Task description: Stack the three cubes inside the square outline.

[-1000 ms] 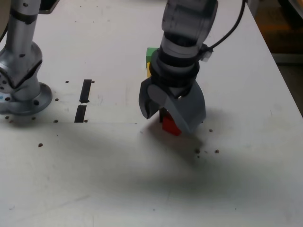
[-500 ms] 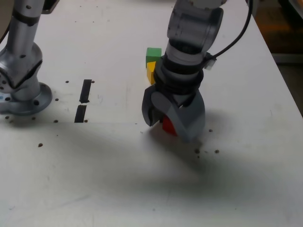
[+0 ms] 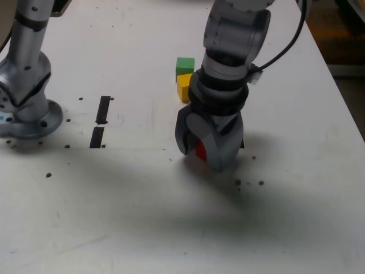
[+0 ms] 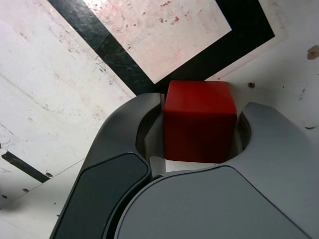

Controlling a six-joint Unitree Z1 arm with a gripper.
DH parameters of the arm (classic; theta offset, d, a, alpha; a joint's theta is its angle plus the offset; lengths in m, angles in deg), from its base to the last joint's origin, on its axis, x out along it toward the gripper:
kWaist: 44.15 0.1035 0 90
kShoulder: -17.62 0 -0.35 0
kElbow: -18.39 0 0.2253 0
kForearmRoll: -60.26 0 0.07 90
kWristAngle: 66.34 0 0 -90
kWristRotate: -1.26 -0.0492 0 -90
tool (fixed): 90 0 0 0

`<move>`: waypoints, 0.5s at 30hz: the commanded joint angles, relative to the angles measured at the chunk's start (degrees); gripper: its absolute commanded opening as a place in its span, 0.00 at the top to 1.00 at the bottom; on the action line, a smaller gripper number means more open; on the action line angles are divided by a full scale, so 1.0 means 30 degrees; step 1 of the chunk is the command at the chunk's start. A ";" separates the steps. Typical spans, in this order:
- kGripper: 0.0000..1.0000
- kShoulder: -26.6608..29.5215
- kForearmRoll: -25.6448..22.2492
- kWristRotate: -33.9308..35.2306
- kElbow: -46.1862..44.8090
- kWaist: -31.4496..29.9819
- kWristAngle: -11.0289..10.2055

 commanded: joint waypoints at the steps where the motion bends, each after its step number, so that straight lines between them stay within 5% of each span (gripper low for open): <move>1: 0.90 0.0229 -0.0215 0.0307 0.0200 -0.0053 -0.0075; 10: 0.90 0.0962 -0.2819 0.3172 0.2609 -0.0021 -0.1166; 15: 0.90 0.1243 -0.3284 0.5694 0.3715 0.0234 -0.1182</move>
